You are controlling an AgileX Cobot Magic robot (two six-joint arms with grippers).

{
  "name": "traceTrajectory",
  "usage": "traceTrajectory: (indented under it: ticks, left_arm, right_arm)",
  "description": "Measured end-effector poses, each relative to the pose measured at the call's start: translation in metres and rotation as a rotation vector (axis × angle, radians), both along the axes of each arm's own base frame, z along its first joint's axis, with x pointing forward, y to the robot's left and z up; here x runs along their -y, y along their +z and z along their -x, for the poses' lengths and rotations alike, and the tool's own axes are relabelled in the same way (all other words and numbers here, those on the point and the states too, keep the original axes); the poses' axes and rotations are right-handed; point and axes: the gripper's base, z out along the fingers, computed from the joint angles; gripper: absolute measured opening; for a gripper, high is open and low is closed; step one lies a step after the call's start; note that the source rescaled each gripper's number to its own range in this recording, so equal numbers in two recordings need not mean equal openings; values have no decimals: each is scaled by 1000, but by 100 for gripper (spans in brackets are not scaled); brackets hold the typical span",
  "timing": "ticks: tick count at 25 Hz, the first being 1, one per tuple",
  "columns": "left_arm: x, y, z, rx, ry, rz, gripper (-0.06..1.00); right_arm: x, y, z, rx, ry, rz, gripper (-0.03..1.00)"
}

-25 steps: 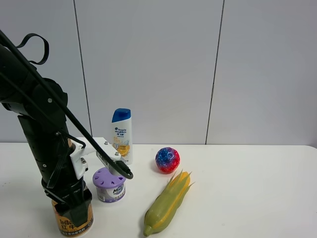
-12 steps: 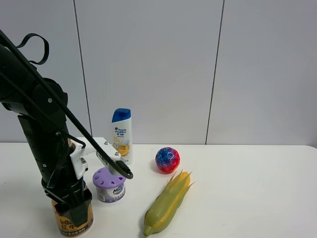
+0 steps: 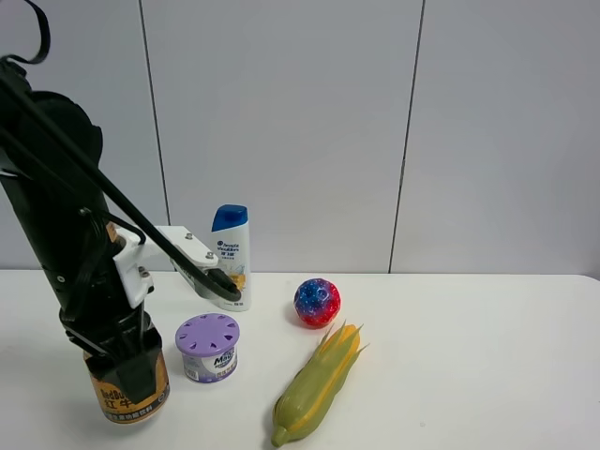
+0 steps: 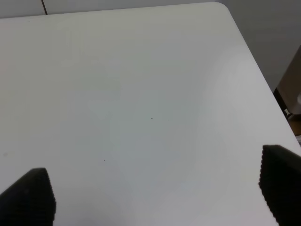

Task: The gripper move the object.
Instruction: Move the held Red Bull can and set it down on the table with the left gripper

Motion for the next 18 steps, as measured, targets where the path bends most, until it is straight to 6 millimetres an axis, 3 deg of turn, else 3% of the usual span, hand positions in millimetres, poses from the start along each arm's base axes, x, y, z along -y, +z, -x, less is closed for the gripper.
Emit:
traceTrajectory:
  ticks: [9, 18]
  left_arm:
    - [0, 44, 23, 38, -37, 25, 0]
    - [41, 97, 36, 78, -71, 96, 0]
  right_arm:
    - [0, 0, 0, 0, 0, 0, 100]
    - [0, 0, 0, 0, 0, 0, 100]
